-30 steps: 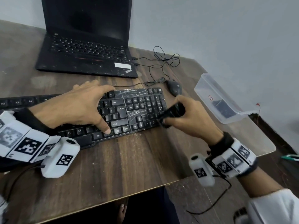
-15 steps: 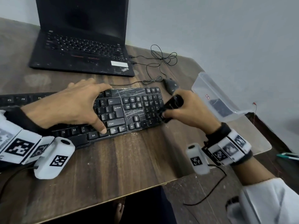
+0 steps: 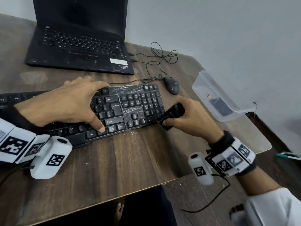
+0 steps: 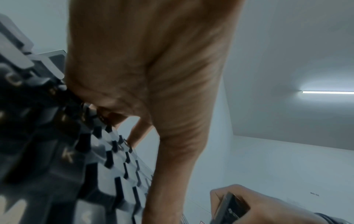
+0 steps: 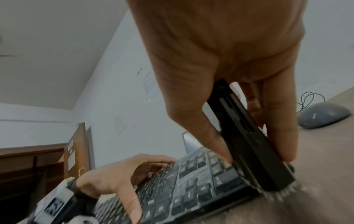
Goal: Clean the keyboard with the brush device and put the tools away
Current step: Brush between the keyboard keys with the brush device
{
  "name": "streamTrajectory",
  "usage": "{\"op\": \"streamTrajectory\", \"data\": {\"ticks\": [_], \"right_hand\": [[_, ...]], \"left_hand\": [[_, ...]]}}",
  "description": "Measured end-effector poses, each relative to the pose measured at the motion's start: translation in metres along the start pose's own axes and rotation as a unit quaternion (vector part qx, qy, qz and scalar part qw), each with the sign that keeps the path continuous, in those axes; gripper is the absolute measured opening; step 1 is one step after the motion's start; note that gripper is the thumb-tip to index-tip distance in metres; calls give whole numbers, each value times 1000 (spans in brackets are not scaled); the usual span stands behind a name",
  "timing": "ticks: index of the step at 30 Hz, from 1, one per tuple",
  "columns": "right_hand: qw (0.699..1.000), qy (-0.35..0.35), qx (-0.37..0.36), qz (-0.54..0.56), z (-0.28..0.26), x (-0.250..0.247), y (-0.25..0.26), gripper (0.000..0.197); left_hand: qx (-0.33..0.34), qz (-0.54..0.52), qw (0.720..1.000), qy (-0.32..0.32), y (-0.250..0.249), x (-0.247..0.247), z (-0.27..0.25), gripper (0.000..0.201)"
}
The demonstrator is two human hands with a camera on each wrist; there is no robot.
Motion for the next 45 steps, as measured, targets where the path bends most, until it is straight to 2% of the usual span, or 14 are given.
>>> {"op": "streamTrajectory", "data": {"ticks": [6, 12, 13, 16, 18, 20, 23, 25, 29, 31, 33, 37, 39, 45], "right_hand": [[992, -126, 1, 30, 40, -14, -2, 35], [999, 40, -2, -10, -4, 3, -5, 37], [1000, 28, -3, -9, -5, 1, -6, 37], [995, -94, -22, 28, 10, -14, -4, 34], [988, -143, -22, 56, 25, -18, -2, 35], [992, -118, -3, 32, 34, -17, -5, 36], [1000, 6, 29, -4, 27, -11, -12, 35], [999, 42, 31, 4, 21, -11, -14, 34], [994, -106, 11, 27, 44, -23, -11, 36], [987, -149, 14, 52, 53, -21, -11, 37], [990, -129, 23, 45, 48, -15, -13, 38], [999, 15, 43, 8, 11, -3, -22, 36], [998, 34, 55, 6, 4, -2, -27, 36], [989, -135, 30, 60, 38, -14, -20, 40]], "left_hand": [[-3, 1, 1000, 2, 4, 1, 2, 141], [-2, -2, 1000, 2, 3, 1, 2, 139], [0, -3, 1000, 1, 2, 0, 2, 138], [3, -8, 1000, 2, 1, 1, 1, 138], [3, -9, 1000, 5, 1, 1, 1, 137], [7, -13, 1000, 11, 1, 2, 1, 138], [6, -13, 1000, 12, 2, 1, 2, 139], [3, -12, 1000, 9, 2, 1, 2, 138], [12, -10, 1000, 3, 0, 1, 3, 138], [9, -7, 1000, 3, 2, 2, 5, 138], [6, -6, 1000, 3, 6, 3, 8, 140], [4, -14, 1000, 7, 10, 7, 12, 144], [6, -6, 1000, 6, 8, 7, 13, 144], [8, 4, 1000, 0, 7, 5, 11, 144]]}}
Point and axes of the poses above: each hand's wrist, its own z-axis towards the middle knuckle, its own x-axis out of the palm, y = z × x, the point moved 7 cm from there along z, towards the middle knuckle, and after that the axes turned 15 degrees about -x, right-handed, at the moved point
